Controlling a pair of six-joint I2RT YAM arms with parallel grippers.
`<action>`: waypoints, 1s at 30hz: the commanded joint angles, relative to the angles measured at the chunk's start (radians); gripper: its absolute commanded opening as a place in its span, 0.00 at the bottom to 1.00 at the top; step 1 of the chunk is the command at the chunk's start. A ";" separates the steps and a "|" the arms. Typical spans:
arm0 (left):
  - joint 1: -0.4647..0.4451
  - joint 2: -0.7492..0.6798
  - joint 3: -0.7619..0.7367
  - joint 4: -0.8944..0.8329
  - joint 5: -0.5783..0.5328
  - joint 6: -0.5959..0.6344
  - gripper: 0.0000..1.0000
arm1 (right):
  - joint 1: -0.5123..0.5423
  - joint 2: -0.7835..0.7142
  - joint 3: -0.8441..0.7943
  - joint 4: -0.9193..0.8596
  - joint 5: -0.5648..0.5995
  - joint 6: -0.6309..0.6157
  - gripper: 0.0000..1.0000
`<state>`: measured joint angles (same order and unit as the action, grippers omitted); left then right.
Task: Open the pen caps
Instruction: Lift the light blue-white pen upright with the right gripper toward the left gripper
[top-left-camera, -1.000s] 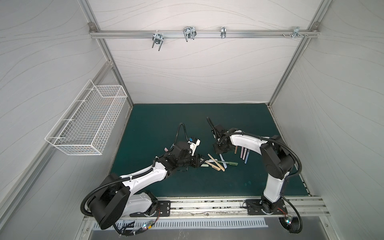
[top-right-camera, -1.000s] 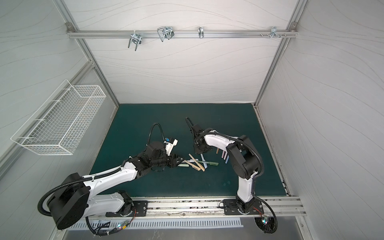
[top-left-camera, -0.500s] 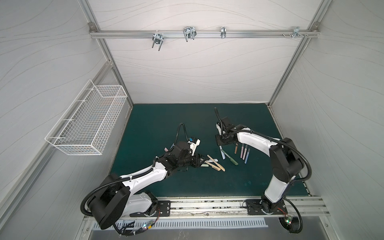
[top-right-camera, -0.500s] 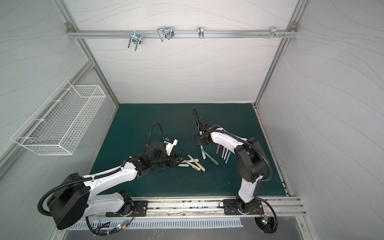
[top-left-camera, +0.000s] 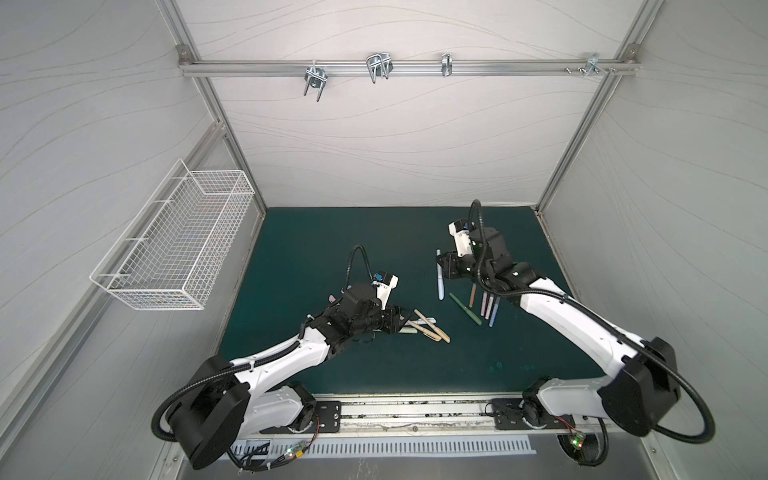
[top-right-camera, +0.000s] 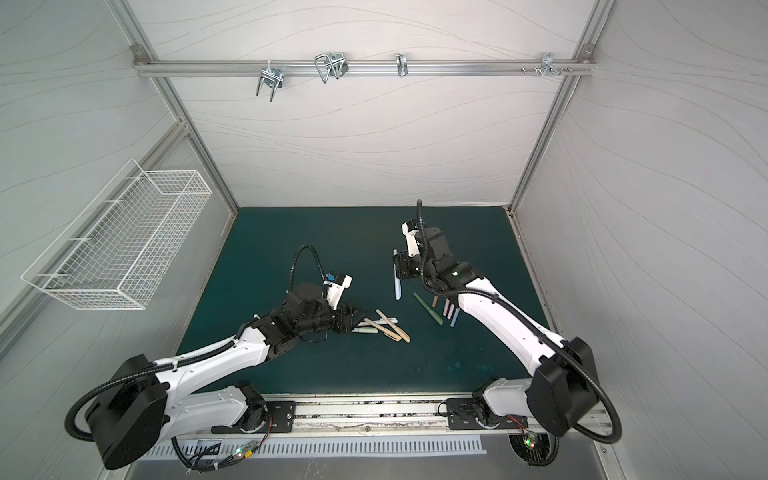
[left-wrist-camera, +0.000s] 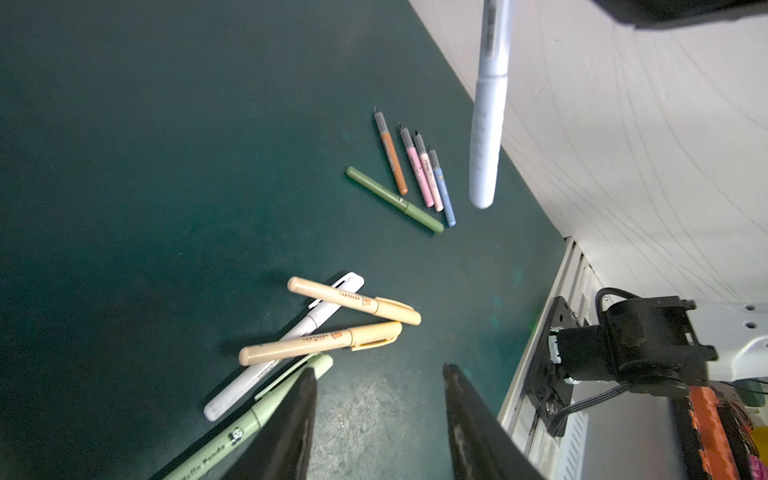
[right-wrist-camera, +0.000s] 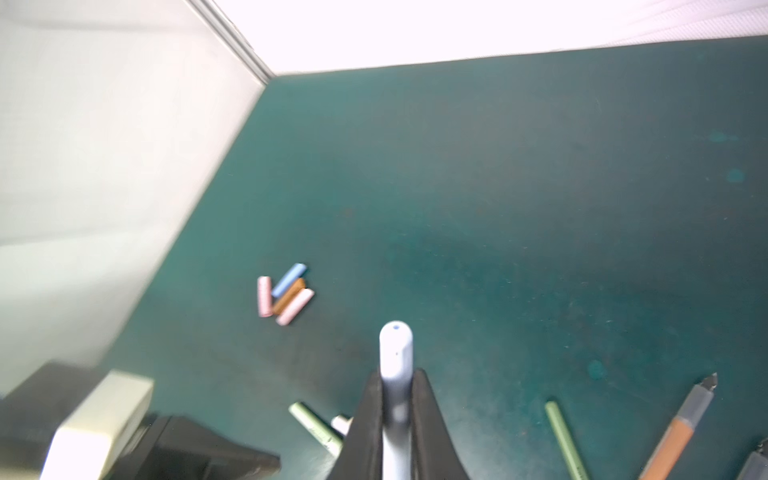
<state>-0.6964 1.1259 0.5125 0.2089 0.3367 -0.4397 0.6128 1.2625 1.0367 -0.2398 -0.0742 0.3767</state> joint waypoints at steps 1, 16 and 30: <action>-0.013 -0.074 -0.039 0.127 0.019 0.015 0.52 | -0.004 -0.105 -0.079 0.062 -0.056 0.045 0.03; -0.131 -0.196 -0.115 0.289 0.081 0.118 0.55 | -0.002 -0.475 -0.588 0.655 -0.192 0.245 0.01; -0.160 -0.152 -0.088 0.264 0.078 0.125 0.57 | 0.095 -0.400 -0.642 0.936 -0.147 0.355 0.00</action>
<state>-0.8494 0.9684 0.3912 0.4320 0.4015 -0.3374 0.6838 0.8490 0.4042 0.5766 -0.2398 0.6903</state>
